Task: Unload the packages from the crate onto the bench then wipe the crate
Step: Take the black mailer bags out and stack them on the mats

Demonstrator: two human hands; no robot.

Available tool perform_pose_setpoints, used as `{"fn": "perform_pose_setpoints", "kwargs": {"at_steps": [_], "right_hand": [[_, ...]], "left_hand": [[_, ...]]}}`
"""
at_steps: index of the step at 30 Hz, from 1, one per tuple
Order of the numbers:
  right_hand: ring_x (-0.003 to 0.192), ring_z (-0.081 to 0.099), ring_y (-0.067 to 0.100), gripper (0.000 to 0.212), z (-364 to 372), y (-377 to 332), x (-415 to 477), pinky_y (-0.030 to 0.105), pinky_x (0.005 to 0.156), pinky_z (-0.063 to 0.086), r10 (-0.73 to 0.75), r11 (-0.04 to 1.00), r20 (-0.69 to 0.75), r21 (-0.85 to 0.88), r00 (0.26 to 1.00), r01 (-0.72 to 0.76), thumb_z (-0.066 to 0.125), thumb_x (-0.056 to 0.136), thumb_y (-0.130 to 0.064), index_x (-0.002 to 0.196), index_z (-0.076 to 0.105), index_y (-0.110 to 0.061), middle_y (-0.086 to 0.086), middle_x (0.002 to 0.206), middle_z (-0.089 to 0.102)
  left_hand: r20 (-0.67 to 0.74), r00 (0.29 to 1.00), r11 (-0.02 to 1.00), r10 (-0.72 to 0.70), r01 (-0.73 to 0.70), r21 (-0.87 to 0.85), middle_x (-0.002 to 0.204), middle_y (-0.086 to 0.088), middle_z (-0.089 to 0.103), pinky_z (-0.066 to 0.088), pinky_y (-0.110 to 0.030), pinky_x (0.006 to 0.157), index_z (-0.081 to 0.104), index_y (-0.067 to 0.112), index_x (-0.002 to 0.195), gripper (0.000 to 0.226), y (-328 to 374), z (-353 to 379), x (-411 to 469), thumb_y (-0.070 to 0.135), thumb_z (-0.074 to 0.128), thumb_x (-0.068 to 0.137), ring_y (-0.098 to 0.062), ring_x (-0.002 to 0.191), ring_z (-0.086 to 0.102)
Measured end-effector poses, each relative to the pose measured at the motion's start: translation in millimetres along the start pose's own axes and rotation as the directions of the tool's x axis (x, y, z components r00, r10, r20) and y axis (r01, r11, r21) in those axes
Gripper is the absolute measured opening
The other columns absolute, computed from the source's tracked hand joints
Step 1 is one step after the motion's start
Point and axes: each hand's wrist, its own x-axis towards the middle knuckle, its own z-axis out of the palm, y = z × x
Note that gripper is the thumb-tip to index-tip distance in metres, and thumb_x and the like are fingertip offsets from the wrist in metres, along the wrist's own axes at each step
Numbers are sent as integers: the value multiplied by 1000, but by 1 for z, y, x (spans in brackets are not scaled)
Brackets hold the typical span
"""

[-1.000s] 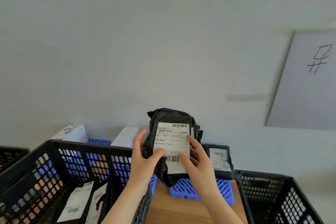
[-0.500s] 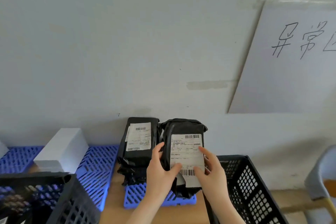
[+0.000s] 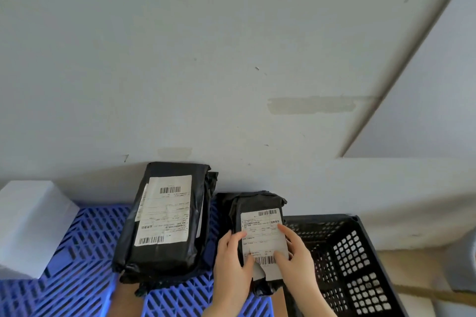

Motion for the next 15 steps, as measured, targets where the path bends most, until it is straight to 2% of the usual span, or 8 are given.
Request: {"fn": "perform_pose_setpoints", "kwargs": {"at_steps": [3,7,9,11,15], "right_hand": [[104,59,5,58,12,4,13,23,74,57,29,999,32,-24,999,-28,53,85,7,129,50,-30,-8,123,57],[114,54,6,55,25,5,20,28,89,54,52,995,72,-93,996,-45,54,89,-1,135,46,-30,-9,134,52],[114,50,3,55,30,5,21,20,91,49,50,990,91,-139,995,-37,53,91,-3,139,43,-27,-10,139,46],[111,45,1,57,34,4,22,11,85,43,51,981,115,-191,992,-29,53,92,-4,143,39,-25,-9,144,40],[122,41,4,59,37,1,21,9,86,39,51,969,134,-245,990,-17,53,94,-9,147,34,-25,-7,153,28]], "left_hand": [[0,999,999,-39,39,22,157,6,18,31,-24,112,46,33,136,43,-10,5,9,22,59,96,-12,144,25],[47,997,997,-55,52,54,162,5,5,29,-26,116,38,31,146,53,-17,7,16,27,57,97,-13,148,16],[71,995,996,-67,62,67,162,4,0,28,-26,116,33,30,149,58,-20,7,19,30,57,97,-14,149,13],[99,991,993,-86,77,94,163,2,-4,27,-25,115,27,29,152,62,-21,7,21,32,56,97,-16,149,13],[133,987,989,-93,75,130,163,-2,-12,26,-28,116,22,27,154,65,-21,5,21,36,54,98,-21,150,10]]}}
